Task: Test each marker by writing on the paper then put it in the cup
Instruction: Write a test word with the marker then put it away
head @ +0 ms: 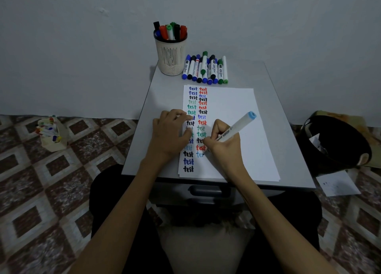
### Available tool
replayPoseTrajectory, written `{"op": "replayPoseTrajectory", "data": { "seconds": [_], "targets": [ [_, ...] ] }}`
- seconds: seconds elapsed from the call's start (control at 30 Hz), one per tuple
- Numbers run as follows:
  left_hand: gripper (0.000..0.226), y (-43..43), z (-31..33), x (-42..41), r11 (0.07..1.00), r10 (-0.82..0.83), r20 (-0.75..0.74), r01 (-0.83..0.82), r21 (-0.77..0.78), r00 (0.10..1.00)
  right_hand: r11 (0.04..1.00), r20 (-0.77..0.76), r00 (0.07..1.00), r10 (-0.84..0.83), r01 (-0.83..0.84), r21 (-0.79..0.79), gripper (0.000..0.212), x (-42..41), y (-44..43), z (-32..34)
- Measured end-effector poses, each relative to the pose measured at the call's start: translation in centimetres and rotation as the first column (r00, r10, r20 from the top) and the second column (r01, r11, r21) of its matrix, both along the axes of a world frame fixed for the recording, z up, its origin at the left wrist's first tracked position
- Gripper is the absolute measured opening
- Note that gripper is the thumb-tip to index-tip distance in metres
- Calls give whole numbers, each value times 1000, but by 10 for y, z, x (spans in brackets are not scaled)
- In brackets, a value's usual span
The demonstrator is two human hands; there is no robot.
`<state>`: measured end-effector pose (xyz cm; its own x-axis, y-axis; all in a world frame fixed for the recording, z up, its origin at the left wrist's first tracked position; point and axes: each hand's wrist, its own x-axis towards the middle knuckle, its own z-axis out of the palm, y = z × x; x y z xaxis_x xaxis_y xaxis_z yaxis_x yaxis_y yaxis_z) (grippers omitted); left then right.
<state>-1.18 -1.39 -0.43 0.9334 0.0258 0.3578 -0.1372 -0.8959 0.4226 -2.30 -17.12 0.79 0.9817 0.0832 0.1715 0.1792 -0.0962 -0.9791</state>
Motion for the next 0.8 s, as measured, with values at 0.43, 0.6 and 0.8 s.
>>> {"op": "replayPoseTrajectory", "data": {
  "seconds": [0.43, 0.6, 0.8],
  "targets": [
    [43, 0, -3, 0, 1000, -15, 35, 15, -13, 999, 998, -25, 998, 61, -61, 18, 27, 0, -2, 1],
    [42, 1, -5, 1, 999, -22, 49, 23, -29, 999, 989, -20, 1000, -3, 6, 150, 27, -2, -7, 10],
    [34, 5, 6, -3, 890, -46, 254, 155, -428, 966, 905, -69, 997, -36, 61, 421, 25, -4, -11, 18]
  ]
}}
